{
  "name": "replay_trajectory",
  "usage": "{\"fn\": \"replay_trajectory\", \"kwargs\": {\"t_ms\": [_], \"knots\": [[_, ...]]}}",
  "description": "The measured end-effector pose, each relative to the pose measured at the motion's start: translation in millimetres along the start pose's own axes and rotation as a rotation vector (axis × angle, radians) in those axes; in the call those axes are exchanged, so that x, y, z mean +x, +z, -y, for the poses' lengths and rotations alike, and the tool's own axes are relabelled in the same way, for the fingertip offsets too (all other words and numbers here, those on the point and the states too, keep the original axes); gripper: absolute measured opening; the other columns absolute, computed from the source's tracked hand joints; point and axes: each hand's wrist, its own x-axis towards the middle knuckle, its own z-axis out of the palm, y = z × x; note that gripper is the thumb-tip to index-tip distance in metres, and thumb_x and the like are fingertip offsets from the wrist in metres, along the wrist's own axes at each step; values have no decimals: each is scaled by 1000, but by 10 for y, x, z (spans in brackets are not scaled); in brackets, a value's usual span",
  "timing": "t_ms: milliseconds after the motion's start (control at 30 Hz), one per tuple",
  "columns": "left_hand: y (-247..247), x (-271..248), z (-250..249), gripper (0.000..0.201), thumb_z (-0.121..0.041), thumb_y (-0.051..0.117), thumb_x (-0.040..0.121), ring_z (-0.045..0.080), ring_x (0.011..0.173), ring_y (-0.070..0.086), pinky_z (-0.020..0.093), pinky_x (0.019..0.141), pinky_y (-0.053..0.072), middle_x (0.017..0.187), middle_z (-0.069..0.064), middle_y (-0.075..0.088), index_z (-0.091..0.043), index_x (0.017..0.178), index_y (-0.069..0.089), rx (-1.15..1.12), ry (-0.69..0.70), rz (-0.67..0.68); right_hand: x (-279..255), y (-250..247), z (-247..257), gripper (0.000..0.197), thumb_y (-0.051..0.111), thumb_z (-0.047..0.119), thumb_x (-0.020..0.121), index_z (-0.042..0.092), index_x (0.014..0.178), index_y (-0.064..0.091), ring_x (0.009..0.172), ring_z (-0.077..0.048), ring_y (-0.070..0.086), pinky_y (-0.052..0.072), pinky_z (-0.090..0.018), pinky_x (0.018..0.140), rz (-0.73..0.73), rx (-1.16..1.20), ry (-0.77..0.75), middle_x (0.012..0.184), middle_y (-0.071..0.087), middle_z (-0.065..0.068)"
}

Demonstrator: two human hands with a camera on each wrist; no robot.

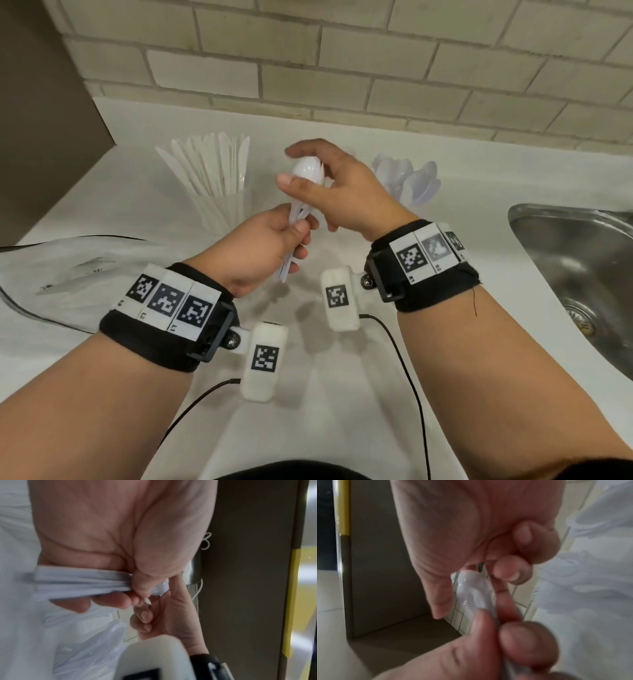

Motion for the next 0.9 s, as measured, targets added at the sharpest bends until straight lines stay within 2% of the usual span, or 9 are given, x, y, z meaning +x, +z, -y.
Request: {"fn": "replay_trajectory", "kwargs": {"t_ms": [167,267,333,400,467,533,633,767,900], "knots": [[108,-58,25,19,-16,42,101,11,70,57,37,79,53,80,0,54,-17,102,60,79,13,88,-69,29,-62,22,68,32,87,14,94,58,36,-8,52,40,-19,37,-31,-62,28,65,61,0],[90,-62,35,26,-29,54,95,14,92,68,44,96,51,100,0,65,-17,118,56,172,17,48,-58,-114,-90,20,68,32,87,17,90,55,42,-16,51,42,-26,41,-83,-27,26,63,59,-1],[39,-57,33,47,-41,60,89,12,101,64,35,90,52,115,-5,61,-22,131,50,311,17,-33,24,-361,-89,20,67,34,87,20,87,52,47,-15,51,43,-28,45,-262,-73,1,68,59,-2],[-31,-81,6,52,-43,61,88,9,106,58,24,85,46,123,-8,54,-25,135,46,499,14,-145,135,-653,-92,21,65,34,88,18,92,52,54,-7,51,42,-19,51,-480,-153,-52,72,57,4],[-112,-90,0,53,-49,62,85,18,121,49,32,96,42,131,-1,48,-29,132,48,753,-4,-242,238,-872,-112,27,61,33,90,10,104,55,62,-1,49,36,-9,55,-646,-246,-106,73,52,11],[-172,-123,1,56,-56,63,81,28,128,37,41,102,36,135,4,39,-35,130,47,1003,-112,-320,319,-954,-199,34,56,31,92,5,114,53,71,-8,50,34,-12,61,-714,-347,-102,82,54,7],[-261,-199,52,64,-61,65,75,30,122,30,43,95,32,130,6,31,-42,131,41,1290,-314,-381,385,-895,-422,35,51,28,95,6,121,48,83,-15,50,34,-22,68,-692,-416,-62,99,60,-6],[-416,-284,222,70,-57,67,74,30,120,30,47,93,34,126,6,26,-44,133,34,1392,-496,-352,440,-712,-790,32,37,31,99,15,126,44,95,-34,58,42,-37,72,-522,-629,150,109,62,-15],[-530,-314,388,64,-25,63,81,29,114,36,43,88,43,122,6,21,-42,134,31,1297,-550,-310,428,-561,-949,46,22,40,98,20,129,50,125,-35,39,32,-50,97,-307,-933,420,132,53,-6]]}}
